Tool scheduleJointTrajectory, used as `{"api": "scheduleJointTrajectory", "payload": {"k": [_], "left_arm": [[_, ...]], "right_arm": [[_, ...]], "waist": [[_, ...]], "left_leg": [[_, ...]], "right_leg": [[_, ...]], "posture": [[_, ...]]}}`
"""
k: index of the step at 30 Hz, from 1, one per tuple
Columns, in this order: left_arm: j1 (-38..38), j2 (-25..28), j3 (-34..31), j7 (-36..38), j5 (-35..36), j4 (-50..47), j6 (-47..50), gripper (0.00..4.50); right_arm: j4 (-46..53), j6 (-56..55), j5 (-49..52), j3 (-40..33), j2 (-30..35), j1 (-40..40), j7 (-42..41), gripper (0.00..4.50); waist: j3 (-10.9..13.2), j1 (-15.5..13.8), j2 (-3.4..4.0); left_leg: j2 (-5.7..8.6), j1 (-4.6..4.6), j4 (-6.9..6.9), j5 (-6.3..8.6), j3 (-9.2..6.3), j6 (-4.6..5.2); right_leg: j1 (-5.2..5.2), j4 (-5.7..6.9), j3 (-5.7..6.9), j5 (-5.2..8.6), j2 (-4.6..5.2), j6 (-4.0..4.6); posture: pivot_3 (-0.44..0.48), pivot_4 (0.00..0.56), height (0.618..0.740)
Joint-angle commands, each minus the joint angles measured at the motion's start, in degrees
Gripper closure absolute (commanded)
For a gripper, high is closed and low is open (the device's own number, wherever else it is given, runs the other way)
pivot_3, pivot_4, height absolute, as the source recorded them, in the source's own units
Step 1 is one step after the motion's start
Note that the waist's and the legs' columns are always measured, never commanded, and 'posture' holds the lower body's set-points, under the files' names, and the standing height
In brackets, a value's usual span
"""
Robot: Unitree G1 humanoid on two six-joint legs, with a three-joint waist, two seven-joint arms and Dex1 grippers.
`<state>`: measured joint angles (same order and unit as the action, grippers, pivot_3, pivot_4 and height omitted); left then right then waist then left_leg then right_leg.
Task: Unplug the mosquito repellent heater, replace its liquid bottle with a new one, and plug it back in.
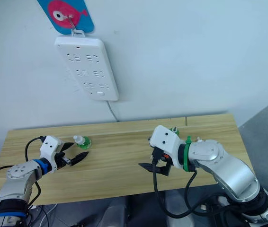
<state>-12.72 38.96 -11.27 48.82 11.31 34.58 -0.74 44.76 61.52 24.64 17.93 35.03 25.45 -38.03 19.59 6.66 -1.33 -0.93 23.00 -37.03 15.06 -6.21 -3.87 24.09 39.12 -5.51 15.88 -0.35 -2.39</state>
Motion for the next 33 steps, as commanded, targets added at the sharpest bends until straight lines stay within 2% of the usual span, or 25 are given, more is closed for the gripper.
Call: {"api": "scheduleJointTrajectory", "payload": {"k": [1,14,22,30,33], "left_arm": [[-0.15,0.37,-0.17,-0.02,-0.42,1.26,-1.66,0.00],[-9.94,-3.06,3.16,2.07,-1.92,12.27,-2.70,0.00],[-4.71,-1.06,1.64,4.13,-0.66,9.66,-1.50,0.00],[-2.50,-0.52,-0.09,2.59,0.41,8.22,-0.74,0.00],[-3.09,-0.88,0.20,2.81,0.19,8.69,-0.91,0.65]], "right_arm": [[3.61,0.72,1.72,-1.31,-0.05,0.61,0.77,0.02],[7.92,8.04,9.33,-3.52,-1.49,3.69,3.69,0.02],[7.91,8.97,11.61,-4.27,-1.34,4.40,5.32,0.02],[7.44,8.88,12.86,-4.63,-0.95,4.92,6.34,0.02],[7.16,8.78,13.36,-4.69,-0.71,5.28,6.57,0.00]], "waist": [[0.08,0.08,0.00],[1.32,0.88,0.24],[1.34,2.03,0.29],[1.34,2.70,0.29],[1.34,2.77,0.29]], "left_leg": [[0.00,0.00,0.00,0.00,0.01,0.00],[0.15,0.00,-0.03,-0.07,0.09,-0.11],[0.00,-0.02,0.03,-0.07,0.09,-0.11],[-0.50,-0.04,0.04,-0.08,0.16,-0.13],[-0.52,-0.05,0.06,-0.08,0.17,-0.13]], "right_leg": [[0.00,0.00,0.00,0.00,0.00,0.00],[-0.02,-0.03,-0.10,-0.10,-0.03,-0.22],[-0.01,-0.04,-0.12,-0.08,-0.03,-0.25],[0.02,-0.09,-0.12,0.06,-0.07,-0.48],[0.04,-0.09,-0.12,0.06,-0.10,-0.48]], "posture": [[-0.217,0.411,0.734],[-0.253,0.434,0.734],[-0.252,0.417,0.734],[-0.245,0.401,0.734],[-0.245,0.399,0.734]]}}
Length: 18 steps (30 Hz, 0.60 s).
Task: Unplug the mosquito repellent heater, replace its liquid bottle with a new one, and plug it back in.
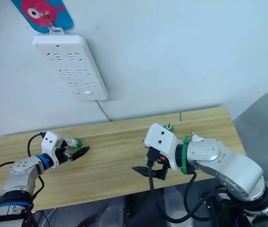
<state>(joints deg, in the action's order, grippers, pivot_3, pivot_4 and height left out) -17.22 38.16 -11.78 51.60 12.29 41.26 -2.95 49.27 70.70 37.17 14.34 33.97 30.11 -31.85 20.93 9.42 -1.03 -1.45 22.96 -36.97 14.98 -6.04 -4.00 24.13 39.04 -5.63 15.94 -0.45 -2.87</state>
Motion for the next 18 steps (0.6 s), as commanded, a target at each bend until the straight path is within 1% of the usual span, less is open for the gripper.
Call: {"api": "scheduleJointTrajectory", "payload": {"k": [1,5,6,8,12,14,18], "left_arm": [[1.17,-0.25,0.92,0.09,-0.92,2.15,1.24,0.92],[0.91,-0.63,1.60,0.48,-1.27,2.33,0.89,2.14],[1.34,-0.49,1.64,0.68,-1.31,2.09,0.75,2.24],[2.30,-0.01,1.82,1.30,-1.54,1.47,0.33,2.24],[4.98,0.77,3.35,5.27,-0.78,-5.59,1.20,2.24],[6.31,0.89,5.88,8.89,0.92,-14.56,4.49,2.24],[6.17,2.26,12.39,15.66,5.64,-34.64,16.15,2.24]], "right_arm": [[2.57,-0.42,0.98,-1.11,0.40,0.71,0.50,0.00],[2.47,-0.30,1.45,-1.16,0.49,0.94,0.98,0.00],[2.47,-0.29,1.52,-1.21,0.57,0.96,1.04,0.00],[2.37,-0.40,1.55,-1.22,0.71,0.93,1.23,0.00],[1.70,-1.85,0.70,-1.26,1.33,0.50,1.31,0.00],[1.14,-2.45,1.84,-2.89,0.84,-0.10,0.92,0.00],[-0.41,-2.07,5.06,-6.44,-2.60,-0.76,1.84,0.00]], "waist": [[0.00,0.01,0.00],[0.00,0.00,0.00],[0.00,0.00,0.00],[0.00,0.01,0.01],[0.00,0.03,0.01],[0.00,-0.01,0.01],[-0.05,-0.69,-0.09]], "left_leg": [[0.00,0.00,0.00,0.00,0.01,0.00],[0.04,0.01,0.00,0.00,0.05,-0.01],[0.04,0.01,0.01,0.00,0.06,-0.01],[0.05,0.01,0.02,0.00,0.07,-0.01],[0.03,0.01,0.06,0.00,0.11,-0.03],[0.01,0.02,0.08,-0.01,0.12,-0.04],[0.01,0.19,0.07,-0.15,-0.04,-0.32]], "right_leg": [[0.00,0.00,-0.01,0.00,0.00,0.00],[0.01,-0.03,-0.02,0.00,-0.04,-0.01],[0.01,-0.03,-0.03,0.00,-0.04,-0.01],[0.01,-0.05,-0.04,0.01,-0.04,-0.01],[0.03,-0.07,-0.09,0.01,-0.01,-0.01],[0.06,-0.07,-0.10,0.01,0.03,-0.01],[0.13,-0.07,0.00,0.00,0.01,0.00]], "posture": [[-0.245,0.399,0.734],[-0.250,0.400,0.734],[-0.250,0.400,0.734],[-0.248,0.399,0.734],[-0.242,0.384,0.734],[-0.239,0.372,0.734],[-0.244,0.340,0.734]]}}
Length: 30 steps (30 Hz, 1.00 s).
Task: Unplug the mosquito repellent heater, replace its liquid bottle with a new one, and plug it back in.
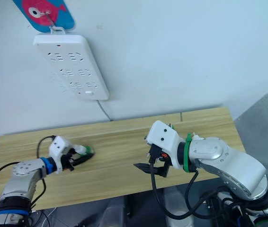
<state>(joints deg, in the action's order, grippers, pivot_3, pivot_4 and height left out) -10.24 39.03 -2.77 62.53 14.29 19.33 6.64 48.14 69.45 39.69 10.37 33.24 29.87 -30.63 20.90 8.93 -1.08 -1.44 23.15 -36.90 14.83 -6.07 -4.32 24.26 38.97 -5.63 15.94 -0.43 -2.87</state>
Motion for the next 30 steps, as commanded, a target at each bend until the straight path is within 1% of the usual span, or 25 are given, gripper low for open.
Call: {"api": "scheduleJointTrajectory", "payload": {"k": [1,4,5,6,7,8,10,14,16,18,19,25,30], "left_arm": [[-1.63,1.84,4.89,6.01,4.49,-16.39,9.09,2.24],[-2.59,2.49,6.39,6.93,5.42,-20.76,13.01,2.24],[-4.08,2.34,7.20,7.40,5.54,-21.67,13.74,2.24],[-5.21,2.22,7.79,7.76,5.63,-22.39,14.32,2.24],[-7.12,2.48,9.08,9.13,5.08,-22.98,13.88,2.24],[-9.19,2.78,10.23,10.35,4.66,-23.68,13.68,2.24],[-12.72,3.08,11.90,11.91,3.81,-23.60,13.20,2.24],[-17.44,2.59,13.54,12.74,2.49,-22.58,12.15,2.24],[-18.55,2.52,13.89,13.02,2.20,-22.16,12.04,2.24],[-19.47,2.49,14.38,13.15,1.76,-21.91,11.86,2.24],[-19.83,2.36,14.61,13.13,1.54,-21.85,11.84,2.24],[-20.77,1.73,14.93,13.16,0.93,-21.75,10.74,2.24],[-20.99,1.65,14.76,13.37,0.85,-21.38,10.28,2.24]], "right_arm": [[0.16,-0.58,2.99,-2.79,-3.00,-0.42,1.18,0.00],[-0.67,-0.21,3.62,-2.92,-4.42,-0.20,2.22,0.00],[-1.30,-0.59,3.11,-2.12,-4.95,0.09,2.61,0.00],[-1.76,-0.88,2.77,-1.53,-5.32,0.32,2.93,0.00],[-2.58,-0.85,2.62,-0.99,-6.24,0.69,3.51,0.00],[-3.44,-0.55,2.86,-0.71,-7.42,1.18,4.07,0.00],[-5.84,0.02,2.54,0.32,-9.75,2.45,5.35,0.00],[-10.63,0.21,0.71,3.00,-13.25,5.21,7.33,0.00],[-11.86,0.05,0.48,4.43,-13.21,6.16,6.65,0.00],[-13.08,-0.46,-0.11,5.78,-13.47,7.02,6.02,0.00],[-13.69,-0.95,-0.62,6.38,-13.60,7.33,5.83,0.00],[-17.52,-4.21,-4.14,9.06,-15.44,8.83,6.37,0.00],[-18.89,-7.47,-7.17,11.70,-14.95,9.46,4.71,0.00]], "waist": [[-0.05,-0.41,-0.07],[-0.06,-0.52,-0.08],[-0.12,-0.26,-0.07],[-0.18,-0.07,-0.08],[-0.23,0.10,-0.14],[-0.27,0.21,-0.17],[-0.33,0.48,-0.22],[-0.65,0.78,-0.34],[-1.15,0.89,-0.33],[-1.54,0.92,-0.32],[-1.62,0.94,-0.32],[-2.23,0.92,-0.39],[-3.08,0.92,-0.37]], "left_leg": [[0.00,0.08,-0.03,-0.02,-0.04,-0.03],[0.00,0.14,-0.05,-0.05,-0.05,-0.08],[0.00,0.13,-0.04,-0.05,-0.04,-0.08],[0.00,0.13,-0.03,-0.04,0.03,-0.07],[0.00,0.13,-0.02,-0.05,0.02,-0.08],[-0.02,0.14,-0.02,-0.05,0.00,-0.08],[-0.03,0.23,-0.05,-0.06,-0.08,-0.09],[-0.01,0.30,-0.07,-0.19,-0.07,-0.32],[-0.02,0.40,-0.07,-0.20,-0.05,-0.34],[-0.03,0.82,-0.08,-0.22,-0.05,-0.37],[-0.03,0.89,-0.08,-0.23,-0.06,-0.37],[-0.03,0.94,-0.12,-0.24,-0.05,-0.37],[-0.02,0.94,-0.13,-0.24,-0.05,-0.37]], "right_leg": [[0.04,0.00,0.03,0.00,-0.04,0.00],[0.09,0.00,0.03,-0.01,-0.09,0.02],[0.09,0.00,0.03,-0.01,-0.17,0.02],[0.13,0.01,-0.02,-0.02,-0.18,0.02],[0.13,0.03,0.00,-0.06,-0.19,0.10],[0.15,0.03,0.03,-0.17,-0.20,0.28],[0.20,0.02,0.08,-0.21,-0.27,0.34],[0.25,0.03,0.08,-0.29,-0.27,0.36],[0.40,0.05,0.07,-0.33,-0.27,0.39],[0.89,0.14,0.09,-0.37,-0.26,0.45],[0.98,0.15,0.12,-0.38,-0.26,0.47],[1.02,0.19,0.12,-0.42,-0.26,0.50],[1.02,0.20,0.13,-0.43,-0.26,0.50]], "posture": [[-0.247,0.332,0.734],[-0.248,0.328,0.734],[-0.252,0.301,0.734],[-0.252,0.301,0.734],[-0.257,0.283,0.734],[-0.259,0.279,0.734],[-0.262,0.267,0.734],[-0.261,0.249,0.734],[-0.261,0.241,0.734],[-0.255,0.231,0.734],[-0.251,0.225,0.734],[-0.236,0.213,0.734],[-0.231,0.206,0.734]]}}
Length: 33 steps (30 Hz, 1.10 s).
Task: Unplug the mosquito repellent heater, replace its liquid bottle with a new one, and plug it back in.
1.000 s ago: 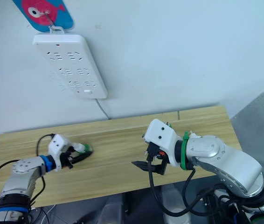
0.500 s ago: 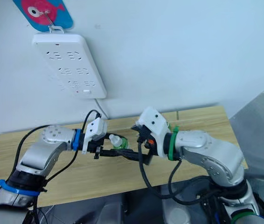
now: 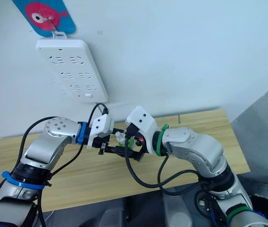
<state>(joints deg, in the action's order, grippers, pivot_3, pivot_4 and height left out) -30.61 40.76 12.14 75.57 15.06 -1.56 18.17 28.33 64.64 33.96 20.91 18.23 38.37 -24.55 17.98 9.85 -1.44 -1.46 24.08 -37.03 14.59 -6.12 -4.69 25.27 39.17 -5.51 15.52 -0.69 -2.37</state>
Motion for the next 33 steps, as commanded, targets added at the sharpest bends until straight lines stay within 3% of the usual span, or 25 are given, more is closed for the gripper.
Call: {"api": "scheduleJointTrajectory", "payload": {"k": [1,5,12,25,26,33], "left_arm": [[-0.66,-0.13,-0.14,0.37,0.01,-0.33,-1.47,2.24],[-0.68,-0.21,-0.19,0.53,0.03,-0.01,-2.33,2.24],[-0.73,-0.62,-0.78,0.17,0.52,1.14,-2.43,2.24],[1.06,-1.91,-4.42,1.28,5.24,0.77,-3.19,2.24],[1.20,-2.11,-5.07,1.12,5.33,1.57,-4.10,1.68],[2.50,0.62,-5.00,3.97,3.27,4.81,-7.63,0.01]], "right_arm": [[0.60,-3.17,-1.96,1.44,0.07,0.98,-1.62,0.00],[-0.55,-4.85,-3.95,2.17,-0.39,1.14,-1.83,0.94],[-1.10,-7.79,-7.89,4.06,0.66,1.39,-3.44,3.43],[-1.62,-12.67,-10.95,3.43,0.22,0.89,-6.30,3.47],[-1.62,-12.95,-10.89,3.15,0.19,0.84,-6.48,3.47],[-1.98,-13.50,-10.55,1.15,-0.12,0.53,-6.78,3.47]], "waist": [[-0.35,0.01,-0.03],[-0.84,0.01,-0.03],[-1.23,0.04,-0.03],[-2.00,0.10,-0.04],[-2.08,0.16,-0.04],[-3.46,1.14,-0.02]], "left_leg": [[0.00,0.00,0.00,0.00,0.00,0.00],[0.01,-0.02,-0.03,0.00,-0.01,0.00],[0.04,-0.11,-0.27,0.01,-0.01,0.04],[0.09,-0.14,-0.92,0.00,-0.04,0.08],[0.07,-0.14,-0.92,0.00,-0.04,0.08],[0.08,-0.14,-0.92,0.00,-0.06,0.08]], "right_leg": [[0.00,0.00,0.01,0.00,0.00,0.00],[-0.01,0.09,0.01,0.00,0.00,0.00],[0.00,0.52,-0.01,0.00,-0.02,0.00],[-0.08,0.89,0.01,-0.26,-0.23,0.13],[-0.08,0.90,0.01,-0.26,-0.23,0.14],[-0.08,0.91,0.02,-0.27,-0.22,0.14]], "posture": [[-0.228,0.202,0.734],[-0.225,0.199,0.734],[-0.221,0.196,0.734],[-0.214,0.173,0.734],[-0.215,0.168,0.734],[-0.223,0.148,0.734]]}}
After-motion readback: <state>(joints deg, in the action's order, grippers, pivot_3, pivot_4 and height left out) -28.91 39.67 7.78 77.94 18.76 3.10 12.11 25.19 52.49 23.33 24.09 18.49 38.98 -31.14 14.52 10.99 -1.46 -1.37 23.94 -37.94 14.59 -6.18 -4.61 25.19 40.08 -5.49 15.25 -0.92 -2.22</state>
